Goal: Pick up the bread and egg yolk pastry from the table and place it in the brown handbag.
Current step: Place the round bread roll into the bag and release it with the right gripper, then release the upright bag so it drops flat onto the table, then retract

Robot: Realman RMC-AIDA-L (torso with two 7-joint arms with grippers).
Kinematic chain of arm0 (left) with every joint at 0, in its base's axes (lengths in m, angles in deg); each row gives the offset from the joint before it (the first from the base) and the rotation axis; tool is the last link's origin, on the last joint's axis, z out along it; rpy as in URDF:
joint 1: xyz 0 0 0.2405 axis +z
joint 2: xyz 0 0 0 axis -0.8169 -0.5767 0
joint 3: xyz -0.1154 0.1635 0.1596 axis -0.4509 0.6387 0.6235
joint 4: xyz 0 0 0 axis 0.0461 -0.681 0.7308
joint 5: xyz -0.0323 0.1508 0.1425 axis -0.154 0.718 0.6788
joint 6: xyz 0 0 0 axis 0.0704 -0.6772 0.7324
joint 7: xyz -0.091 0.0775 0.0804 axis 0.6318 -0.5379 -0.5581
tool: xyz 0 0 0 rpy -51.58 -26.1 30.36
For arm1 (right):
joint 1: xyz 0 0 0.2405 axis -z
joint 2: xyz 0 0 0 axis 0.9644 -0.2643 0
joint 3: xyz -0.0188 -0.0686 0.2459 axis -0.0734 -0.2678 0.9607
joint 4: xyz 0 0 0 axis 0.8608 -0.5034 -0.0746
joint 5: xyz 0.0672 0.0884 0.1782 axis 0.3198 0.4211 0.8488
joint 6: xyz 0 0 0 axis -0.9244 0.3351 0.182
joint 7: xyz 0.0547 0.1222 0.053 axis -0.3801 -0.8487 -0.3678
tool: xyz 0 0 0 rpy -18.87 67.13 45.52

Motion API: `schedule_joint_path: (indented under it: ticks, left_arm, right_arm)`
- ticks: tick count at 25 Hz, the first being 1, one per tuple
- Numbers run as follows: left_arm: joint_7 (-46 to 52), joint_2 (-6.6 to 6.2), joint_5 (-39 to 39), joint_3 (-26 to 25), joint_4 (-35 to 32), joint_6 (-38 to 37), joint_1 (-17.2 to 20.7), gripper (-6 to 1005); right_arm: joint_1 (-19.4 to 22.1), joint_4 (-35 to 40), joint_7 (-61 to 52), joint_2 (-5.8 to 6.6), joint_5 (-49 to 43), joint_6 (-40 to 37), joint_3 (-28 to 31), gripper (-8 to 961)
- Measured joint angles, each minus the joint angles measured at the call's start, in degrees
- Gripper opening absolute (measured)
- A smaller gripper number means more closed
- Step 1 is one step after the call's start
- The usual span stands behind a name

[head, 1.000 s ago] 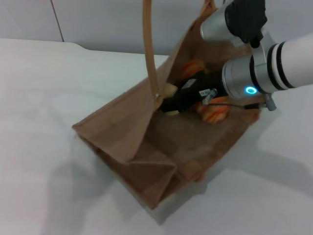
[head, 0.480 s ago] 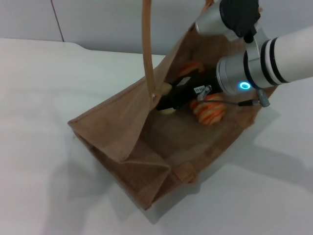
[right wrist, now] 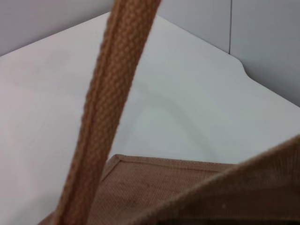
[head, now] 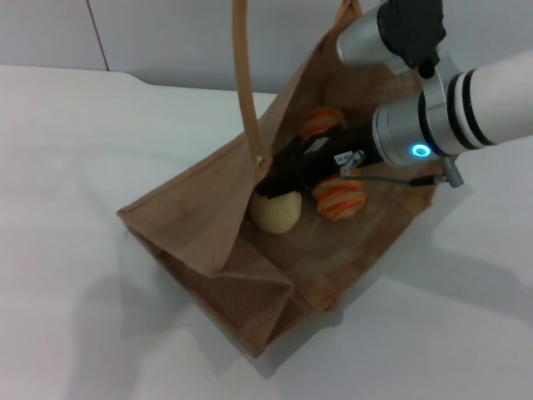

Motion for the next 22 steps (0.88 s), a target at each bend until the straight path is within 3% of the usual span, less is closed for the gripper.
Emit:
schedule_joint_path:
  ticks: [5, 13, 19, 22]
  left_arm:
    - [0.0, -0.1, 1.9, -0.4, 0.0, -0.3, 1.6, 120]
    - [0.0, -0.13, 3.1, -1.1, 0.0, -1.6, 3.9, 132]
    - [-1.0, 0.3, -2.0, -3.3, 0.2, -2.8, 6.0, 143]
    - [-0.4, 0.39, -3.7, -3.7, 0.2, -3.5, 6.5, 148]
  right_arm:
    - [1.0, 0.6, -1.0, 0.04, -3.7, 2.6, 1.4, 841]
    - [12.0, 12.3, -5.8, 0.04, -22.9, 9.4, 17.7, 839]
    - [13.4, 13.1, -6.2, 0.03, -27.9, 8.9, 27.9, 834]
    - [13.4, 13.1, -6.2, -0.04, -27.9, 8.4, 28.3, 831]
